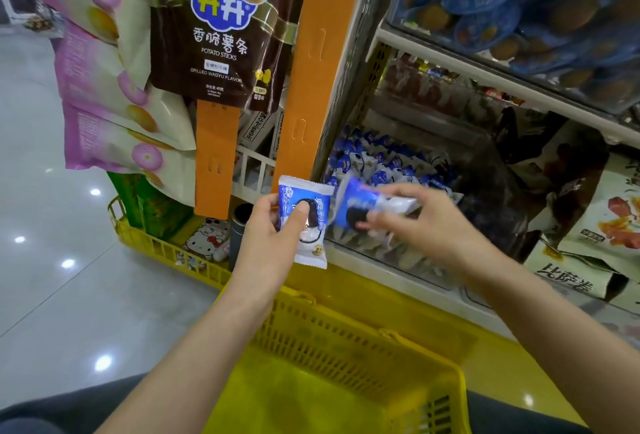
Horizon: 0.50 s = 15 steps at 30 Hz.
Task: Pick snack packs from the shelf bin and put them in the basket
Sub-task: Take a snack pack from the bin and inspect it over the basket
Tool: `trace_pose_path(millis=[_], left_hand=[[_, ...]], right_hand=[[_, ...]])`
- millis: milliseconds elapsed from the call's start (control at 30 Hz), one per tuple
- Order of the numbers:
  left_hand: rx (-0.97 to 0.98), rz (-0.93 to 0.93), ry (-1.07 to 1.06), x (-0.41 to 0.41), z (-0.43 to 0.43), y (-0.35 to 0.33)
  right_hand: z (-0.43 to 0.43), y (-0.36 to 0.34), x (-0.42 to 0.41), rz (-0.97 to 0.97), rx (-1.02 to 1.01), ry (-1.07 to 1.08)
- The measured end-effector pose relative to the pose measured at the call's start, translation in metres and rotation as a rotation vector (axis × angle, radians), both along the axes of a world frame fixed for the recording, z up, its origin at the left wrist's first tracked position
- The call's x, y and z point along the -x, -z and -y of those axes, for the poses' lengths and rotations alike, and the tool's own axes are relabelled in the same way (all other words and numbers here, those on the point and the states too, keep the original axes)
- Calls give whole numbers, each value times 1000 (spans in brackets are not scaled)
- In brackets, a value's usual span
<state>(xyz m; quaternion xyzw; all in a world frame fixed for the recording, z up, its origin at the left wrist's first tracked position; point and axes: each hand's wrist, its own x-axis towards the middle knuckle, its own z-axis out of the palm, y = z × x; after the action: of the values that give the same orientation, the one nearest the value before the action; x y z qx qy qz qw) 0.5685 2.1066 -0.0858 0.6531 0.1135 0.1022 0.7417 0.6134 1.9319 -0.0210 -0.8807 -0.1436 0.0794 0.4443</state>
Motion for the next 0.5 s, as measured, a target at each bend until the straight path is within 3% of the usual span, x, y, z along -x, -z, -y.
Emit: trace_pose_path(millis=[100, 200, 367, 500], left_hand=[[30, -6, 18, -2, 0, 0], [52, -22, 44, -3, 3, -1], [118, -64, 57, -5, 3, -1], [156, -70, 47, -6, -1, -2]], right_hand=[[6, -1, -38, 95, -146, 275], [4, 5, -76, 161, -85, 418], [-17, 22, -113, 274, 57, 358], [-18, 29, -126, 207, 295, 289]])
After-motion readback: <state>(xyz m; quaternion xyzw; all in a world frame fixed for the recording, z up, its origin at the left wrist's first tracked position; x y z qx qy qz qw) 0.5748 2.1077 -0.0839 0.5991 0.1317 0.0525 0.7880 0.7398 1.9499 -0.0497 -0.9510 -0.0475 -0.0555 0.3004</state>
